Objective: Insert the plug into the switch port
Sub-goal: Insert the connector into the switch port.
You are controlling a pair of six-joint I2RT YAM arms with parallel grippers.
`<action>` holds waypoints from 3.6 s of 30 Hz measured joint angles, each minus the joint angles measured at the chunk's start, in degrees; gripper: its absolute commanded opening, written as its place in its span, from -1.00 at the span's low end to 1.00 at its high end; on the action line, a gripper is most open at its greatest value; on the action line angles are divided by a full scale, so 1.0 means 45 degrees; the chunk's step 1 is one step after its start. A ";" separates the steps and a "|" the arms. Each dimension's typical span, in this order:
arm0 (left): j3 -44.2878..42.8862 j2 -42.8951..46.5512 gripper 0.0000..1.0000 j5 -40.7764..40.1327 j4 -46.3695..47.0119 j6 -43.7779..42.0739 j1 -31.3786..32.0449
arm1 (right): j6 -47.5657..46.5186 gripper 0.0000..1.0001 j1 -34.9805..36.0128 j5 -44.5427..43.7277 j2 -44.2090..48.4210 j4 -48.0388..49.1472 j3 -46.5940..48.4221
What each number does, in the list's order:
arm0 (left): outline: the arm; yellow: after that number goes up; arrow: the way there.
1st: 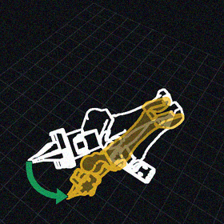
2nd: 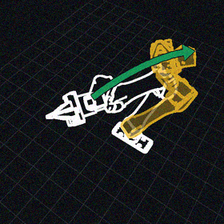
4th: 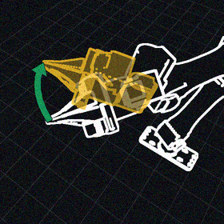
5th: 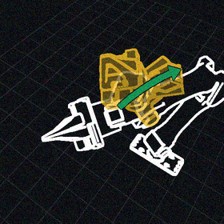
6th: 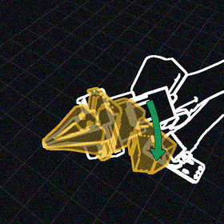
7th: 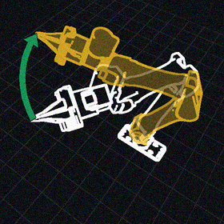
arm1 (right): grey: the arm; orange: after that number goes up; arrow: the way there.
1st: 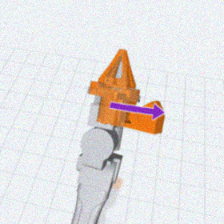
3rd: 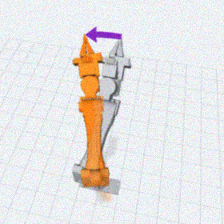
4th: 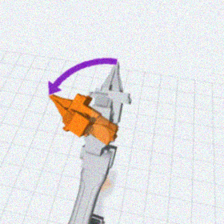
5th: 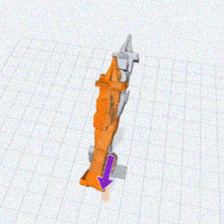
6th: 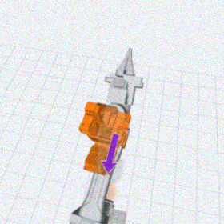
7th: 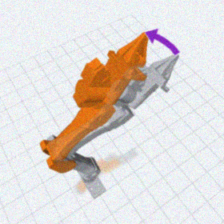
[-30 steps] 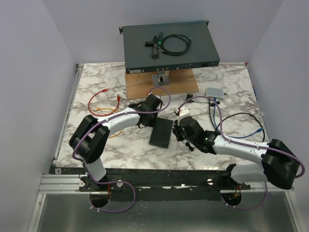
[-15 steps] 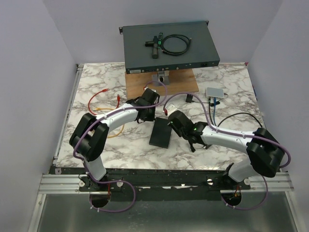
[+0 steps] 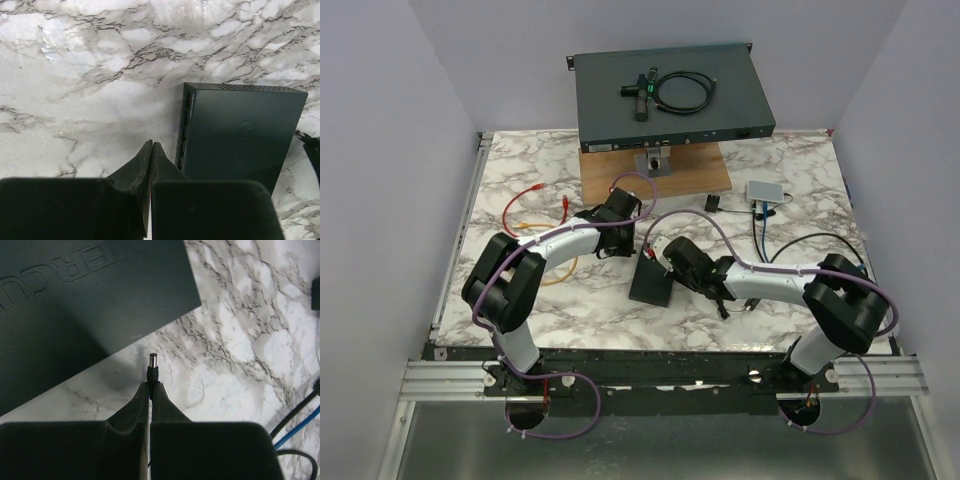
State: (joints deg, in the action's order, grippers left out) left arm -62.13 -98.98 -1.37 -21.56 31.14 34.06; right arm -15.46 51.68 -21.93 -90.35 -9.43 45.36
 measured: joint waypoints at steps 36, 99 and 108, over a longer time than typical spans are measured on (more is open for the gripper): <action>0.0078 -0.0568 -1.00 0.1413 0.0491 -0.0209 0.0000 | -0.2317 -0.99 -0.0427 0.0748 -0.0831 0.1520 0.0121; -0.0005 -0.0840 -1.00 0.1418 0.0466 -0.0296 -0.0034 | -0.2438 -0.99 -0.0432 0.0617 -0.1219 0.2409 0.0121; -0.0029 -0.0860 -1.00 0.1418 0.0457 -0.0296 -0.0034 | -0.2443 -0.99 -0.0432 0.0758 -0.1282 0.2399 0.0121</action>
State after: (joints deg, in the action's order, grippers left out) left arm -62.26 -102.85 5.02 -19.51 29.80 33.91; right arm -26.46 49.74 -18.52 -96.12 1.37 45.91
